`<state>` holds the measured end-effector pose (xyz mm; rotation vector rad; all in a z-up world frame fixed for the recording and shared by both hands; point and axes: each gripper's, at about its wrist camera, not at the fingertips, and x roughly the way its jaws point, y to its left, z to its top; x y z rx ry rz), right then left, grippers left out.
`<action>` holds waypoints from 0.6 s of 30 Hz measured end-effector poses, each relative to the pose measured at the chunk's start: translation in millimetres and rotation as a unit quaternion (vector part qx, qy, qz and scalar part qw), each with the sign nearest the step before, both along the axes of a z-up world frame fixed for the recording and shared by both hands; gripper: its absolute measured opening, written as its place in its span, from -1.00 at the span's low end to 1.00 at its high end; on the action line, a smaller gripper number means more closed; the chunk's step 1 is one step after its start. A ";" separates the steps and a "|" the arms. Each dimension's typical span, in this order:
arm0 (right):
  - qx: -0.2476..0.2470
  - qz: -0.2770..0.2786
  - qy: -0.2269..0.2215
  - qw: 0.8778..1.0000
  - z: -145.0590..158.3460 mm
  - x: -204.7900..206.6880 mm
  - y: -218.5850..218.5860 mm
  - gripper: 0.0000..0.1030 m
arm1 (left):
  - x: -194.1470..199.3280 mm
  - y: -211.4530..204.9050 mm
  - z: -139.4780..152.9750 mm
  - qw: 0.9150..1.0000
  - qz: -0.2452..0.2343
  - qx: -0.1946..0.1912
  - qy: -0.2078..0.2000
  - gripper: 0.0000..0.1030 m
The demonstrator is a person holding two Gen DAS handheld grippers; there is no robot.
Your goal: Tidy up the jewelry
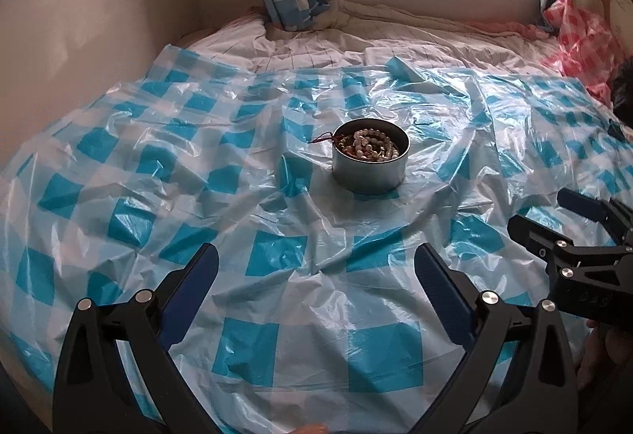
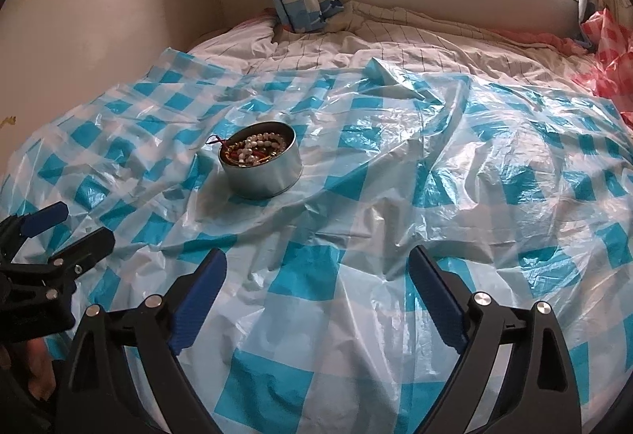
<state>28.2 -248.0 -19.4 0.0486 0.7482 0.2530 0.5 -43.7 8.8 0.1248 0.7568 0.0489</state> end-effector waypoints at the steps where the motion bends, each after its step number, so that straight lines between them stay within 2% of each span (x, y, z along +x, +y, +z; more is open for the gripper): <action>1: 0.000 0.001 -0.003 1.000 0.7 -1.2 0.3 0.76 | -0.1 -1.7 -0.2 1.000 -0.003 0.003 0.001 0.85; 6: 0.002 0.005 -0.008 1.000 1.6 -3.6 0.2 0.80 | 0.2 -1.4 -1.3 1.000 0.001 -0.001 0.005 0.85; 18: -0.017 0.012 -0.012 1.000 1.1 -6.5 8.1 0.84 | 4.7 15.3 -6.2 0.999 0.024 -0.043 0.023 0.85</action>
